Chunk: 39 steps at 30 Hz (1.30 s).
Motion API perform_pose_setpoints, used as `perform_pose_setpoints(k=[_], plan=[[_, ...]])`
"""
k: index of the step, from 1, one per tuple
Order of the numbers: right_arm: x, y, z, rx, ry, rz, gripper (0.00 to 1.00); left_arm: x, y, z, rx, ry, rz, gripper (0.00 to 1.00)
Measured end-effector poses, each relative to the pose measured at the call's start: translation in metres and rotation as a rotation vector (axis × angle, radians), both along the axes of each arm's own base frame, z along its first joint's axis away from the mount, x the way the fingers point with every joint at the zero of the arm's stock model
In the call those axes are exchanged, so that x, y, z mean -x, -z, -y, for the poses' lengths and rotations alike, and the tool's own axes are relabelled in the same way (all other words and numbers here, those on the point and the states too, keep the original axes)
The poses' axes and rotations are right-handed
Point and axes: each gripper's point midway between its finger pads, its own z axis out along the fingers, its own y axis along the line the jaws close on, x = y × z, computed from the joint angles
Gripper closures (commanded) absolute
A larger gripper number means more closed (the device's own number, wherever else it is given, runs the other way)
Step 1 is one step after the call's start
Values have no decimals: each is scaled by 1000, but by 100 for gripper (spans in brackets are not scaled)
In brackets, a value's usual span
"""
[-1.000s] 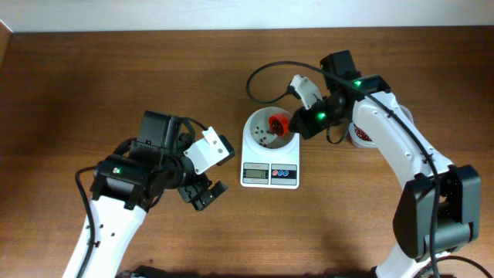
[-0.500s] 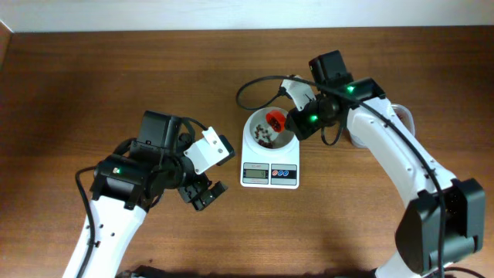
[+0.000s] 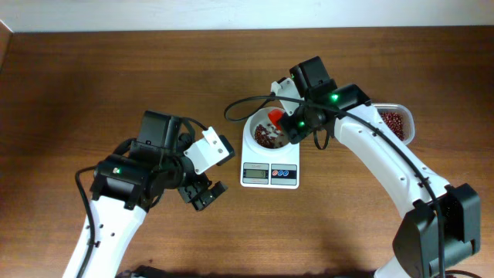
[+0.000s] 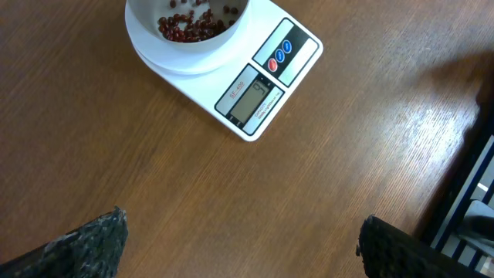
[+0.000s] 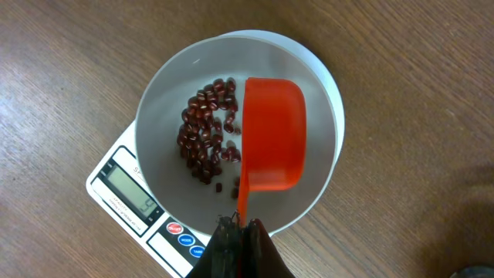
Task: Scoop and weigh 50g on scale
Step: 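Tip the red scoop with the right gripper to pour beans into the bowl, then move the empty scoop back to the bean tub with the right gripper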
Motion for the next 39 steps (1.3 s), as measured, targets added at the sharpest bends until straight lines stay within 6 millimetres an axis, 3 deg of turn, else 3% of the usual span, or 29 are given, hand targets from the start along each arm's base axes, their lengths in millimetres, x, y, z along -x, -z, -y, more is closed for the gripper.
perform_pose_setpoints(k=[15, 18, 23, 31, 34, 39], plan=[[-6, -1, 2, -11, 75, 3, 96, 0, 0, 0, 0, 0, 0, 1], [1, 2, 5, 13, 57, -19, 96, 0, 0, 0, 0, 0, 0, 1], [-5, 3, 13, 50, 107, 2, 96, 0, 0, 0, 0, 0, 0, 1], [-4, 1, 9, 25, 97, -2, 96, 0, 0, 0, 0, 0, 0, 1], [-3, -7, -2, -31, 73, -10, 96, 0, 0, 0, 0, 0, 0, 1], [4, -46, -6, -93, 55, 32, 96, 0, 0, 0, 0, 0, 0, 1]])
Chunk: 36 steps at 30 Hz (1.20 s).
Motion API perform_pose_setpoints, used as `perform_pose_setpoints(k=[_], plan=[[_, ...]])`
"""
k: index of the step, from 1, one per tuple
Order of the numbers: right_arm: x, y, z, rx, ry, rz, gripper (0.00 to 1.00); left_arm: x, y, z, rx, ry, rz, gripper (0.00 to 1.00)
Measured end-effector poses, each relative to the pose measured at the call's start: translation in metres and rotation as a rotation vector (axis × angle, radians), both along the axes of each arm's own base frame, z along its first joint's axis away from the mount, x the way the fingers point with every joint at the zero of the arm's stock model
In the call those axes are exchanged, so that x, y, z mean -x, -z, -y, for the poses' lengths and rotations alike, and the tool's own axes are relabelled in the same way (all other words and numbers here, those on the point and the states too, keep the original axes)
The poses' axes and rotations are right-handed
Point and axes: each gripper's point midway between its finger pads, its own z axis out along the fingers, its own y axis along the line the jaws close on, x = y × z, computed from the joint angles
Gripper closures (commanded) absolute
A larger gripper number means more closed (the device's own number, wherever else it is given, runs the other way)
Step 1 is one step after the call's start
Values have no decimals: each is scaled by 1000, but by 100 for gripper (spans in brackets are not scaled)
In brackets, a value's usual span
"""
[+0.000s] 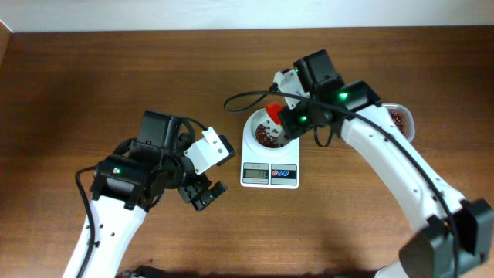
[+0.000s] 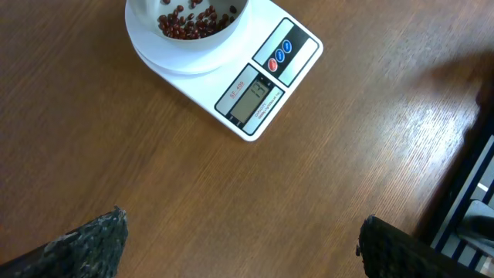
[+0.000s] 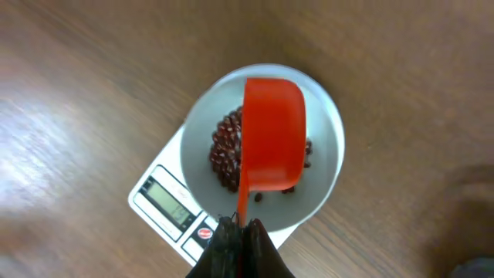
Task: Scoop and weigh 50g on scale
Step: 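Move the empty scoop back to the bean tub with the right gripper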
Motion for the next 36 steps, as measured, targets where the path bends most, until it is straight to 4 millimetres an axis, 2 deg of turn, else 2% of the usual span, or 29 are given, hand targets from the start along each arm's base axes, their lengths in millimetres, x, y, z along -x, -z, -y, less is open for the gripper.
perform_pose_setpoints(k=[4, 5, 8, 11, 14, 18, 21, 22, 25, 30, 36], plan=[[2, -48, 12, 7, 32, 113, 96, 0, 0, 0, 0, 0, 1, 1], [3, -66, 24, 34, 62, 165, 96, 0, 0, 0, 0, 0, 0, 1], [9, -98, 53, 115, 145, 271, 96, 0, 0, 0, 0, 0, 0, 1], [21, -115, 89, 227, 232, 323, 96, 0, 0, 0, 0, 0, 0, 1], [32, -120, 123, 337, 310, 324, 96, 0, 0, 0, 0, 0, 0, 1], [38, -112, 164, 439, 407, 266, 96, 0, 0, 0, 0, 0, 0, 1], [36, -109, 181, 457, 471, 248, 96, 0, 0, 0, 0, 0, 0, 1], [34, -102, 194, 471, 506, 220, 96, 0, 0, 0, 0, 0, 0, 1], [31, -83, 213, 488, 565, 151, 96, 0, 0, 0, 0, 0, 0, 1], [25, -36, 228, 503, 586, 10, 96, 0, 0, 0, 0, 0, 0, 1], [4, 0, 226, 479, 633, -62, 96, 0, 0, 0, 0, 0, 0, 1]])
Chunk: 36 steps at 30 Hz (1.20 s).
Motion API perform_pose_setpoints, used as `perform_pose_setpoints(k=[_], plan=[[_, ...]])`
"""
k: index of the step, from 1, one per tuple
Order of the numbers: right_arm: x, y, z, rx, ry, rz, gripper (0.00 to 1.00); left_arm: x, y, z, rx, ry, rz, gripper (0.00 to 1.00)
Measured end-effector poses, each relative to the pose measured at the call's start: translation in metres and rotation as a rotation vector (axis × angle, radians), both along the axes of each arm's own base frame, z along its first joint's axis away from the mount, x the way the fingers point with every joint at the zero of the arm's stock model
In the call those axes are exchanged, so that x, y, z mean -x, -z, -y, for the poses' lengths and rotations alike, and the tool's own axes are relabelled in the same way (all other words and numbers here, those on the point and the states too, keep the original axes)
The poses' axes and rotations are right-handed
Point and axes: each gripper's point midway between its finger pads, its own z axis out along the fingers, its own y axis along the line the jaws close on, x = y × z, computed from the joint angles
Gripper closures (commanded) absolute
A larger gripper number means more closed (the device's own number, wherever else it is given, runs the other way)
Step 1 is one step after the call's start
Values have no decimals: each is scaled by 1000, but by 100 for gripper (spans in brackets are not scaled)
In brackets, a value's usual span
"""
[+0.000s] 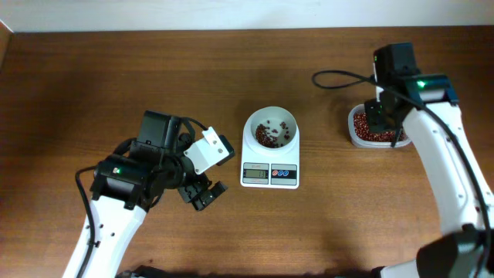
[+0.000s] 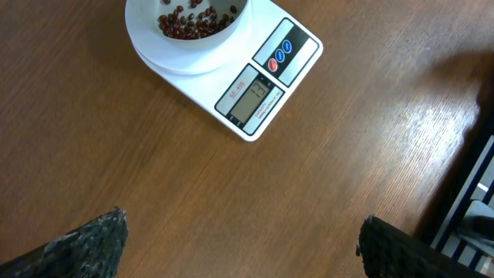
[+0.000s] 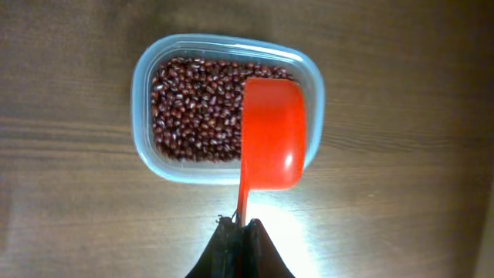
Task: Scoop and weigh 50g on scale
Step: 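Move the empty scoop back to the bean tub with the right gripper, then dip the red scoop into the beans again and fill it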
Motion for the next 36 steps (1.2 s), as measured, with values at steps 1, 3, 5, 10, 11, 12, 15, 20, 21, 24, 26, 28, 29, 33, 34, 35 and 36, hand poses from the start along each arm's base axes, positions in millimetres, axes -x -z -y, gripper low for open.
perform_pose_setpoints(k=[1, 3, 5, 10, 11, 12, 15, 20, 21, 24, 26, 28, 29, 33, 34, 35, 36], plan=[[-2, 4, -1, -5, 9, -5, 96, 0, 0, 0, 0, 0, 0, 1], [-5, 10, -1, -9, 18, -12, 96, 0, 0, 0, 0, 0, 0, 1], [-6, 14, -2, -13, 25, -17, 96, 0, 0, 0, 0, 0, 0, 1], [-6, 14, -1, -16, 37, -14, 96, 0, 0, 0, 0, 0, 0, 1], [-6, 14, 1, -16, 42, -14, 96, 0, 0, 0, 0, 0, 0, 1], [-6, 14, 4, -16, 49, -13, 96, 0, 0, 0, 0, 0, 0, 1], [-7, 17, 18, -16, 88, -6, 96, 0, 0, 0, 0, 0, 0, 1], [-6, 40, 41, -21, 152, 0, 96, 0, 0, 0, 0, 0, 0, 1], [-5, 45, 44, -21, 161, -1, 96, 0, 0, 0, 0, 0, 0, 1], [-5, 58, 49, -26, 173, 6, 96, 0, 0, 0, 0, 0, 0, 1], [-5, 66, 47, -39, 170, 11, 96, 0, 0, 0, 0, 0, 0, 1], [-6, 71, 45, -51, 167, 15, 96, 0, 0, 0, 0, 0, 0, 1], [-7, 74, 43, -64, 163, 19, 96, 0, 0, 0, 0, 0, 0, 1], [-7, 81, 39, -85, 156, 21, 96, 0, 0, 0, 0, 0, 0, 1], [-8, 82, 38, -94, 154, 23, 96, 0, 0, 0, 0, 0, 0, 1], [-9, 82, 36, -107, 149, 27, 96, 0, 0, 0, 0, 0, 0, 1], [-10, 83, 33, -122, 144, 31, 96, 0, 0, 0, 0, 0, 0, 1]])
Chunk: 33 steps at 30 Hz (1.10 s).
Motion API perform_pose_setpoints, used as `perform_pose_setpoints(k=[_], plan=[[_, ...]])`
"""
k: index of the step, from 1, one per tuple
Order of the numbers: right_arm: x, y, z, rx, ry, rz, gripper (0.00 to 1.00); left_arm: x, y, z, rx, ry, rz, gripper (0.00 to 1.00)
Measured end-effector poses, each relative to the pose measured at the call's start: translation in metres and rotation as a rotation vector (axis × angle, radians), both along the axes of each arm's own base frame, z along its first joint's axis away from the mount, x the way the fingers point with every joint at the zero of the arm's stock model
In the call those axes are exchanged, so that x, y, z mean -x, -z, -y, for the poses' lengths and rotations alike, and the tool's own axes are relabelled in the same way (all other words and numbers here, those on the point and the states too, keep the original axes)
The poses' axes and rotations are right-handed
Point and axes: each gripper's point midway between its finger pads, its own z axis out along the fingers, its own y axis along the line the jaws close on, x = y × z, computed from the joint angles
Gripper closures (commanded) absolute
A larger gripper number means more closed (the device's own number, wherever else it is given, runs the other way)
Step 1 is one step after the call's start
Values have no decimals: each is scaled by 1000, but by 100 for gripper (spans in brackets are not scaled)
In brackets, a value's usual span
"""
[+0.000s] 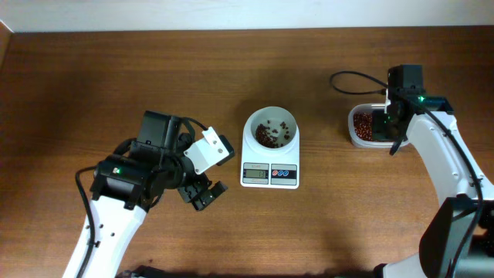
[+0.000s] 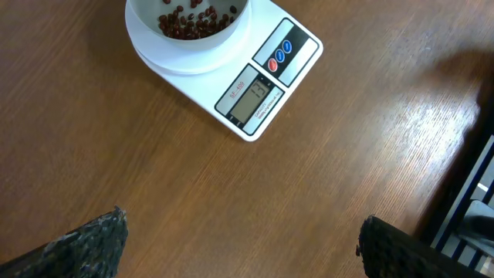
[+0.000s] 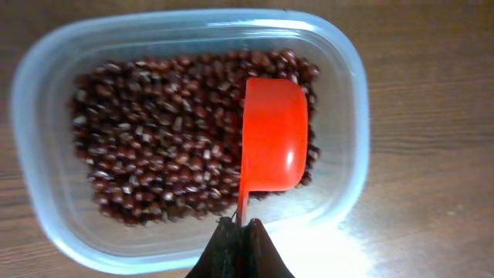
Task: Scoop and weigh 50g on scale
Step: 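Dip the red scoop into the beans again and fill it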
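My right gripper (image 3: 239, 225) is shut on the handle of an orange scoop (image 3: 272, 143), whose empty cup lies low over the red beans (image 3: 154, 147) in a clear plastic tub (image 3: 46, 93). Overhead, that gripper (image 1: 388, 127) covers the tub (image 1: 360, 128) at the right. A white scale (image 1: 270, 166) with a white bowl (image 1: 270, 127) holding some beans stands mid-table; its display (image 2: 251, 99) is too small to read. My left gripper (image 1: 202, 193) hangs open over bare wood left of the scale, its fingertips (image 2: 85, 243) wide apart.
The wooden table (image 1: 116, 77) stretches around the scale. A black cable (image 1: 351, 76) loops behind my right arm. A dark striped edge (image 2: 471, 193) shows at the right of the left wrist view.
My right gripper has come lower and closer to the tub, so the scoop's cup now sits just over the beans inside it. The left arm, scale and bowl have not moved.
First the scoop was in the bowl on the scale beside a small heap of beans. Then it was higher above the bowl, with more beans in the bowl. Later my right gripper held it empty above the tub at the right, and now down at the beans.
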Motion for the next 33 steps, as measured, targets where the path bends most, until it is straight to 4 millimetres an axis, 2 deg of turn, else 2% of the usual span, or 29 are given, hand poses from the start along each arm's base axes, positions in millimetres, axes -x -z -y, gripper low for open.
perform_pose_setpoints(k=[12, 19, 27, 33], plan=[[-5, 3, -37, -206, -67, 20, 96, 0, 0, 0, 0, 0, 0, 1], [-5, 2, -51, -287, -91, 23, 96, 0, 0, 0, 0, 0, 0, 1], [-4, 2, -51, -329, -85, 23, 96, 0, 0, 0, 0, 0, 0, 1], [-2, 0, -31, -449, -14, 44, 96, 0, 0, 0, 0, 0, 0, 1]])
